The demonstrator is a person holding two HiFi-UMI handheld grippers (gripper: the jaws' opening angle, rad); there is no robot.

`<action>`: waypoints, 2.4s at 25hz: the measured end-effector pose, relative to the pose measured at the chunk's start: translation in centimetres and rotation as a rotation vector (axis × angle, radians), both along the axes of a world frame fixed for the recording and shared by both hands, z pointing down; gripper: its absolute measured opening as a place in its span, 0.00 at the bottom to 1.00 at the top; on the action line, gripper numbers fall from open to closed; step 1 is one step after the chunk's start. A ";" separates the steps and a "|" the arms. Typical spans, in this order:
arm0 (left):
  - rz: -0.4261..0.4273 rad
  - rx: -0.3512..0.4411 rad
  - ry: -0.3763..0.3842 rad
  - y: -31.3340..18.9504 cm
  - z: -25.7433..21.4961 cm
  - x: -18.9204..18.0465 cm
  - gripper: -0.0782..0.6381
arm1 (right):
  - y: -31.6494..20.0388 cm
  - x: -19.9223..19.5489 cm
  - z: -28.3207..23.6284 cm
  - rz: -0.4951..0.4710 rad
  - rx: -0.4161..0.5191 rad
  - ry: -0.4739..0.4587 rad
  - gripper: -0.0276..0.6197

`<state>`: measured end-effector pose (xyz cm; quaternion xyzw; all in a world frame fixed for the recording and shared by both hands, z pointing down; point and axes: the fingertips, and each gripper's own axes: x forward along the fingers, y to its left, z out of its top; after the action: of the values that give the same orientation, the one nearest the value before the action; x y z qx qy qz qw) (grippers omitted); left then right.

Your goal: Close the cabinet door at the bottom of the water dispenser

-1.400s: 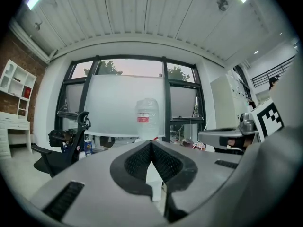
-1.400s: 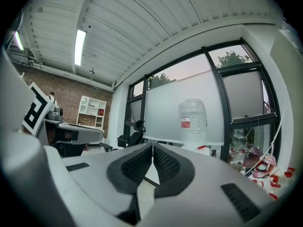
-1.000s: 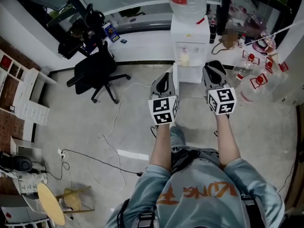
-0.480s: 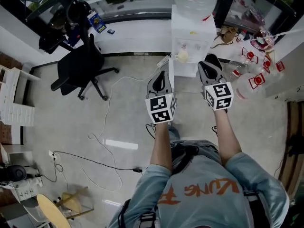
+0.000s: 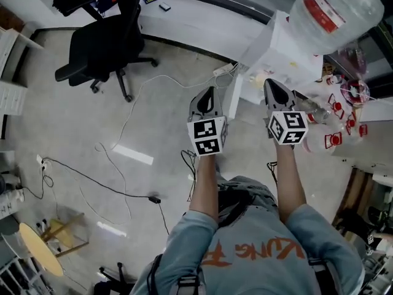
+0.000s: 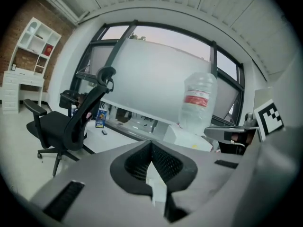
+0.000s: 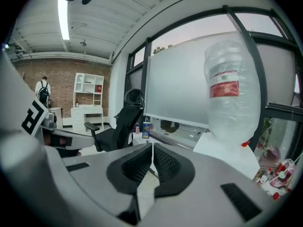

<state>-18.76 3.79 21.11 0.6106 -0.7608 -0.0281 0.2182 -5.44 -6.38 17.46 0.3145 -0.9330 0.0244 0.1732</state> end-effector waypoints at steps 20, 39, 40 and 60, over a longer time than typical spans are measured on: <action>0.237 -0.286 0.038 -3.5 16.6 6.6 0.12 | 0.3 4.6 18.2 0.078 -0.268 0.116 0.09; 0.357 -0.400 -0.017 -1.7 31.6 9.7 0.12 | 3.7 6.8 34.8 0.063 -0.371 0.180 0.09; 0.360 -0.404 -0.016 -1.6 32.3 10.0 0.12 | 3.9 6.8 35.6 0.057 -0.376 0.184 0.09; 0.349 -0.503 0.012 0.0 42.6 10.2 0.12 | 5.8 5.6 49.7 0.026 -0.489 0.207 0.28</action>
<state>-8.52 3.82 63.72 0.6587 -0.6263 0.1954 0.3683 0.20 -0.60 67.21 0.2759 -0.8726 0.2187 0.3384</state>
